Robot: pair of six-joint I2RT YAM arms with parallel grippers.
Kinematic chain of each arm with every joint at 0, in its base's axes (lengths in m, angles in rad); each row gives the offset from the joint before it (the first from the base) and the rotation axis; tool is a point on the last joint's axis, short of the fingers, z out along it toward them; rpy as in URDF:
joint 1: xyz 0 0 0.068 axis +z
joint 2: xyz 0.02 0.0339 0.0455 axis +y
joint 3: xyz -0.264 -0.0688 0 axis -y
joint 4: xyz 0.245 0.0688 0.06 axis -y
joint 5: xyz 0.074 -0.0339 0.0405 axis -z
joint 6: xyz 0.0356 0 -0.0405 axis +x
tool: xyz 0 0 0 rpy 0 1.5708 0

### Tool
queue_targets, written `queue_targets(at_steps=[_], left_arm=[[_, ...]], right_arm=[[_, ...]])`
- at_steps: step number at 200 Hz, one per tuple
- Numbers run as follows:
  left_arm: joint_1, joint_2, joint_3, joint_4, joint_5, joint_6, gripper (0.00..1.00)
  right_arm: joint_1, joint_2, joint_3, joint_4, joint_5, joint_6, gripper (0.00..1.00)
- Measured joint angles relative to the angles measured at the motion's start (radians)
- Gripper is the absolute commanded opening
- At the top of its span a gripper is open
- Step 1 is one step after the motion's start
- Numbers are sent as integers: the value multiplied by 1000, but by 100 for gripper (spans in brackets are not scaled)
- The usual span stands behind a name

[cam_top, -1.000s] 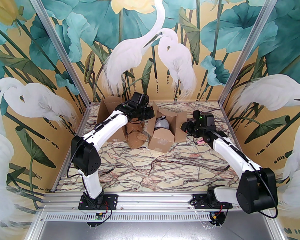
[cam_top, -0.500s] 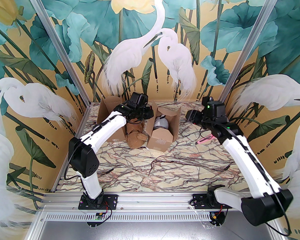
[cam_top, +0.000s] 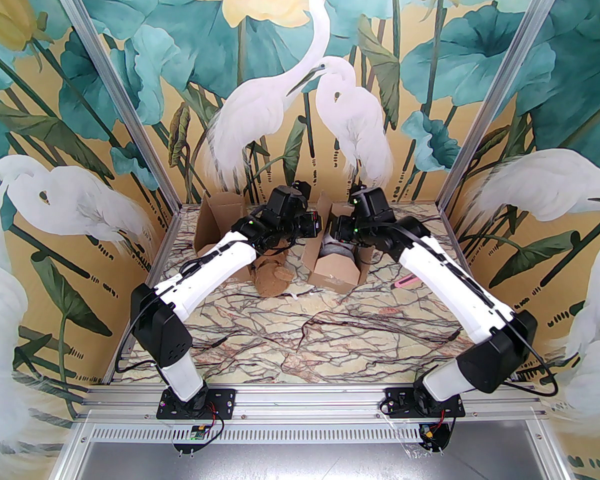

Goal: Unpack the express box

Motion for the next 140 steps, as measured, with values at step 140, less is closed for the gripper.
queue_targets(at_steps=[140], left_arm=[[-16,-7,-6,1,-15,10,0]], right_arm=[[0,84,-86,183,284,-11,28]])
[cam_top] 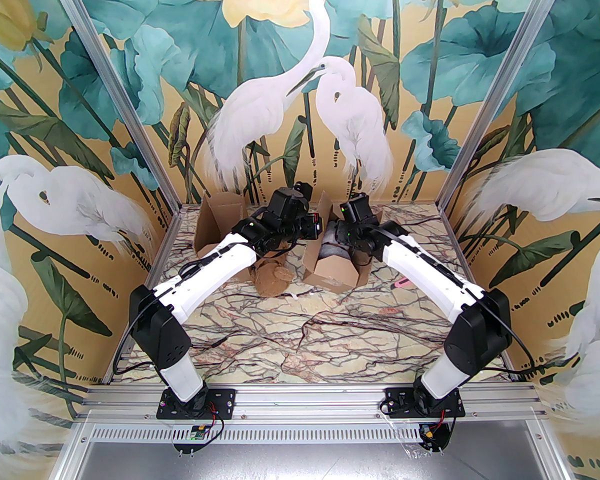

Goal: Unpack the express box

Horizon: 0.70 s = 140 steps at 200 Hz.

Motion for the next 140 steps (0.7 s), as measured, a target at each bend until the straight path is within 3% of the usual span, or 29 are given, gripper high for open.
queue_targets(at_steps=[63,140], left_arm=[[-1,0,0,-1,2,0,0],[-5,0,-2,0,-19,7,0]], right_arm=[[-55,-43,37,111,75,-62,30],[-164,109,239,-14,-177,-50,38]])
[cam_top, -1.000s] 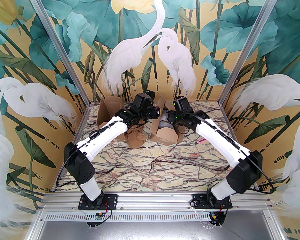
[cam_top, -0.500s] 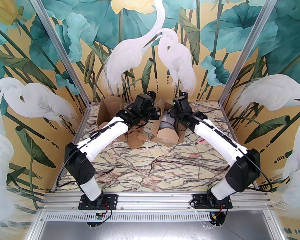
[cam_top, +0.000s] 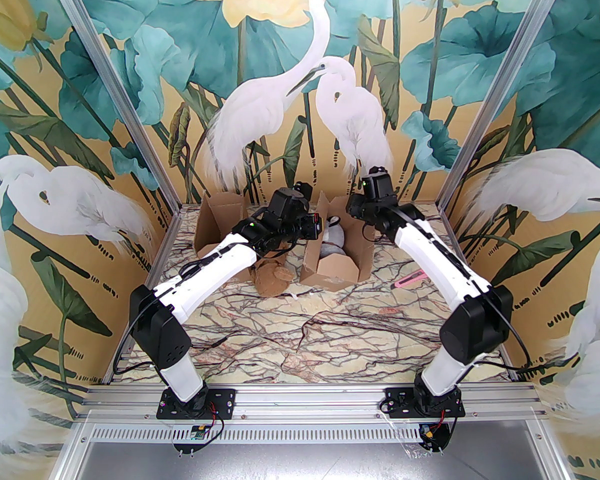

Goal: Unpack the express box

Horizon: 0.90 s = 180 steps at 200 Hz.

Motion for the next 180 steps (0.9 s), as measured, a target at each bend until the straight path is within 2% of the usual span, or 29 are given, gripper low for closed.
queue_targets(at_steps=[34,70,124,180], left_arm=[[0,0,0,-2,-27,0,0],[-1,0,2,-7,-47,0,0],[-1,31,67,-38,-74,0,0],[-1,34,80,-39,-83,0,0]], right_arm=[[-18,35,73,-72,-118,0,38],[-8,-44,-1,-83,-193,-5,38],[70,-217,-198,-77,-219,-4,33],[95,-180,-263,-72,-223,-5,33]])
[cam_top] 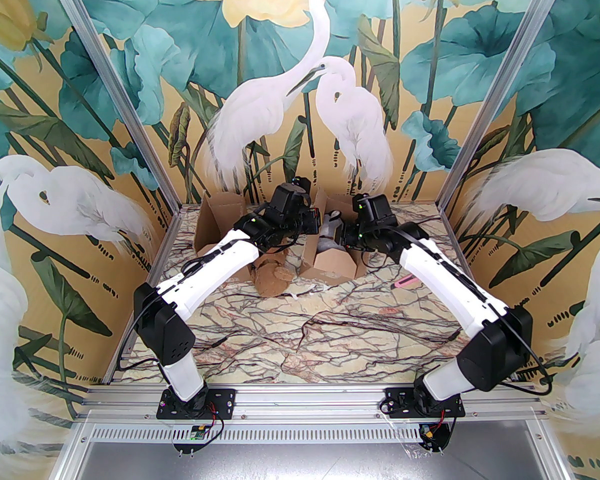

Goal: Unpack the express box

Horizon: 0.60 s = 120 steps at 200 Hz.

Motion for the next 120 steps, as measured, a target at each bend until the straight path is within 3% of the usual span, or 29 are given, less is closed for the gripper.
queue_targets(at_steps=[72,120], left_arm=[[2,26,36,0,-40,14,0],[31,79,83,0,-45,-2,0]], right_arm=[[-2,28,6,-29,-112,-14,28],[1,-88,-80,8,-221,-6,25]])
